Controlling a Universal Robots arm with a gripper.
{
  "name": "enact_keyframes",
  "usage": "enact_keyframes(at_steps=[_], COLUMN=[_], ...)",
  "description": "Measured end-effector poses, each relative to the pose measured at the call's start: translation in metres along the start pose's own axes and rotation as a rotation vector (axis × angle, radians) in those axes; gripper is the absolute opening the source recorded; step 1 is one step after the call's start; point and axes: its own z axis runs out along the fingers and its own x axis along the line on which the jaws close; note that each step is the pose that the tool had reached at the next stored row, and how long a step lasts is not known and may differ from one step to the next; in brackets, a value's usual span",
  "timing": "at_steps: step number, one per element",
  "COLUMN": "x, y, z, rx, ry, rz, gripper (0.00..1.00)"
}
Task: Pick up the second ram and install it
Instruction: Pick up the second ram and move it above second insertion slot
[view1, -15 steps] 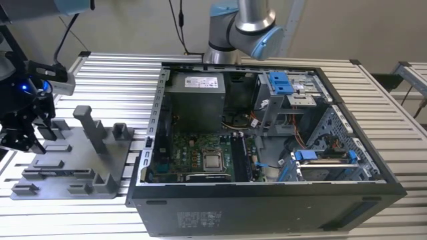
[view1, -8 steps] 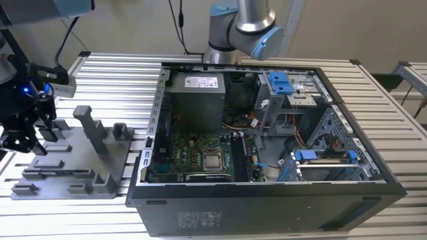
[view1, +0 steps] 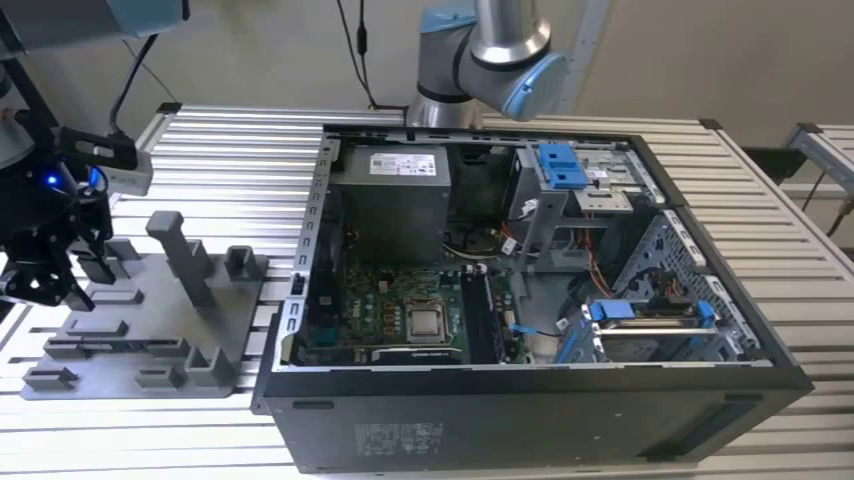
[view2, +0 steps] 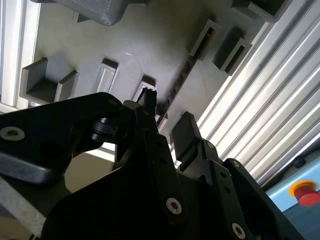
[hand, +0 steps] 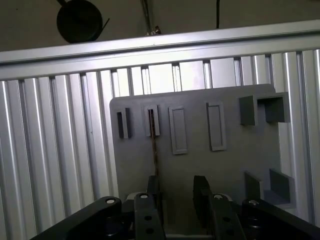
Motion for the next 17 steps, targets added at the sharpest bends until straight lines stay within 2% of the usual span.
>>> enact_keyframes(at_steps=[8, 13, 17], x=[0.0000, 0.0017, 0.0046], y=[0.0000, -0.0001, -0.0007], z=[0.0007, 0.0050, 0.0105], rx=[0.0012, 0.0257, 0.0263], ry=[-0.0005, -0.0032, -0.0033], rz=[0.000, 0.000, 0.000], gripper=[0.42, 0.42, 0.42])
